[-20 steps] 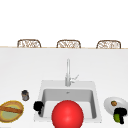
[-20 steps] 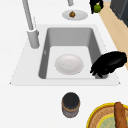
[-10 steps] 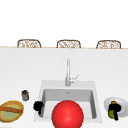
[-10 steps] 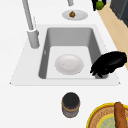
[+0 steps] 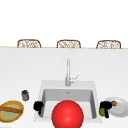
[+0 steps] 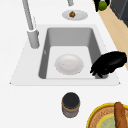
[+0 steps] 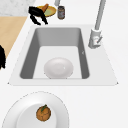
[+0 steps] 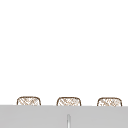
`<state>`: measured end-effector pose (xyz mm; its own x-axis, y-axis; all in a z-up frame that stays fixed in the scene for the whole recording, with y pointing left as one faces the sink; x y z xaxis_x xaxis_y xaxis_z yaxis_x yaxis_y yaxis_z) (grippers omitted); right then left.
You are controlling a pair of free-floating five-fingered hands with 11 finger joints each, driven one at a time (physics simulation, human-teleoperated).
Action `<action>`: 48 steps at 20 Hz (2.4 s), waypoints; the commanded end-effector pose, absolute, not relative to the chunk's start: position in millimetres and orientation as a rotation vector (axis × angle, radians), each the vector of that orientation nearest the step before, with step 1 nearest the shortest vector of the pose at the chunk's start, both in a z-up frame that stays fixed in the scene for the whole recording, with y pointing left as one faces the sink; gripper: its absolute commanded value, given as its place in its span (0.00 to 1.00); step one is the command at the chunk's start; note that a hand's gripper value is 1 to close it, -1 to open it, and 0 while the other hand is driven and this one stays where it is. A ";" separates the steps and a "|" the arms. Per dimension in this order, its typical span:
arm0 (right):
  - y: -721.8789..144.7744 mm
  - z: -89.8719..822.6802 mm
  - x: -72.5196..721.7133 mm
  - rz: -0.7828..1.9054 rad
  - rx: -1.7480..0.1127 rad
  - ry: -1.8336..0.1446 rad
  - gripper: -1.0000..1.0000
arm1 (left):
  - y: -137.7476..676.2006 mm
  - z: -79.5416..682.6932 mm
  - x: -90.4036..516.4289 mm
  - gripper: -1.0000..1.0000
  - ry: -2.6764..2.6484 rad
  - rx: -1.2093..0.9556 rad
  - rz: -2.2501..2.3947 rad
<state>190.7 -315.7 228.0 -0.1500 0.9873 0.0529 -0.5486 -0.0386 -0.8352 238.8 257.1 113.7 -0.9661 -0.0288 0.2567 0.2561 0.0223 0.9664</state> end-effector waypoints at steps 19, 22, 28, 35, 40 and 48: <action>-166.4 208.0 270.2 1.490 -0.661 -0.907 1.00 | 257.1 113.7 238.8 0.50 -2.088 -0.237 -2.050; -154.2 199.4 291.9 1.478 -0.651 -0.918 1.00 | 257.1 113.7 238.8 0.50 -2.088 -0.237 -2.050; -125.6 159.4 322.8 1.524 -0.631 -0.847 1.00 | 257.1 113.7 238.8 0.50 -2.088 -0.237 -2.050; -88.7 129.5 348.6 1.583 -0.708 -0.793 1.00 | 257.1 113.7 238.8 0.50 -2.088 -0.237 -2.050; -60.6 84.0 358.7 1.540 -0.692 -0.818 1.00 | 257.1 113.7 238.8 0.50 -2.088 -0.237 -2.050; -51.7 17.9 388.4 1.497 -0.686 -0.872 1.00 | 257.1 113.7 238.8 0.50 -2.088 -0.237 -2.050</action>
<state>375.8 -49.8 40.4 -0.1450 0.9878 0.0574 -0.5635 -0.0348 -0.8254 238.8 257.1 113.7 -0.9661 -0.0288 0.2567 0.2561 0.0223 0.9664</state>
